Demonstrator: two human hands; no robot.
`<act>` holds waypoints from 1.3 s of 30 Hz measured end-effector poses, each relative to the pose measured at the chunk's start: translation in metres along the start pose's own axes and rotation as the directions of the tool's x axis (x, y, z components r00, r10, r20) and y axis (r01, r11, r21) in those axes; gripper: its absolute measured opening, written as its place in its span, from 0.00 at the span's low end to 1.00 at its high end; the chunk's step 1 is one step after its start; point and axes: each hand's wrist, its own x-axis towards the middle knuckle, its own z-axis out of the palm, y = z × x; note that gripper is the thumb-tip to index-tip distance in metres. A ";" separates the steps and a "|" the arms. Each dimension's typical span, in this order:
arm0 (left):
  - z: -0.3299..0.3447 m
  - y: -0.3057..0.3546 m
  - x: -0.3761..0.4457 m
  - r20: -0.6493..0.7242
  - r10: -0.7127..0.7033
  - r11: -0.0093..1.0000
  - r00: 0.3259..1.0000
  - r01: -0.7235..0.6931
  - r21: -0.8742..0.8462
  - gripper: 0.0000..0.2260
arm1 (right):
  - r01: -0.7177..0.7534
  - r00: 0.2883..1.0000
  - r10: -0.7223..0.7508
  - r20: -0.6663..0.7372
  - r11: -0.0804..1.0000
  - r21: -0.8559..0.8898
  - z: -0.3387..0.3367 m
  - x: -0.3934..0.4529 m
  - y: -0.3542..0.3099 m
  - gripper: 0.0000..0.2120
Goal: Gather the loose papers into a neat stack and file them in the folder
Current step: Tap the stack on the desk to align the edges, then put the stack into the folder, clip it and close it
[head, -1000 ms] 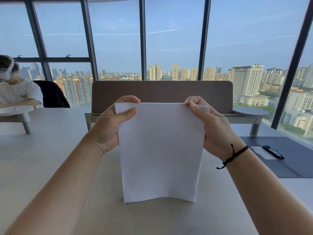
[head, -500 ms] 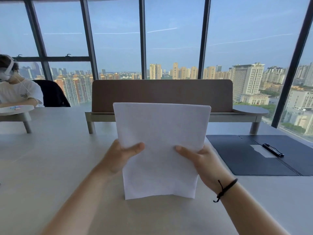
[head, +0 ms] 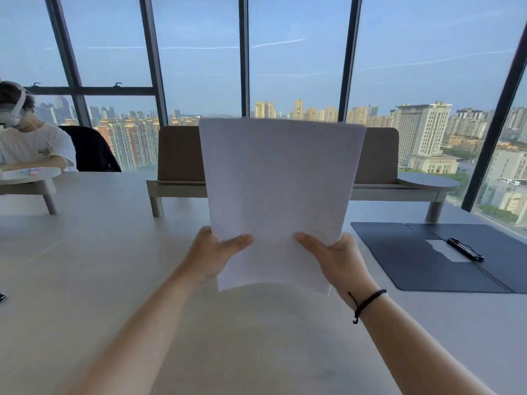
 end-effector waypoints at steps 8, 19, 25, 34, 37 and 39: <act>0.007 -0.069 -0.024 0.103 -0.209 0.967 0.973 0.189 0.173 0.14 | -0.223 0.974 0.226 0.021 0.970 -0.100 -0.009 -0.016 0.065 0.09; 0.031 -0.050 -0.023 0.058 -0.127 0.977 0.990 0.115 0.180 0.10 | -0.271 0.959 0.276 0.065 0.960 -0.073 -0.032 0.002 0.057 0.13; 0.093 -0.048 -0.001 -0.030 -0.129 0.992 0.991 0.129 -0.007 0.25 | -0.345 0.937 0.338 0.090 0.935 0.085 -0.100 0.015 0.064 0.12; 0.259 -0.049 0.043 0.052 -0.289 0.939 0.956 0.294 -0.181 0.11 | -0.361 0.925 0.380 0.018 0.860 0.361 -0.200 0.027 0.081 0.14; 0.327 -0.062 0.059 0.164 -0.264 0.942 0.951 0.217 0.257 0.25 | -0.348 0.926 0.377 0.002 0.853 0.389 -0.205 0.032 0.089 0.12; 0.377 -0.050 0.038 0.071 -0.140 0.988 0.988 0.145 -0.061 0.31 | -0.347 0.928 0.371 0.012 0.857 0.382 -0.204 0.033 0.093 0.12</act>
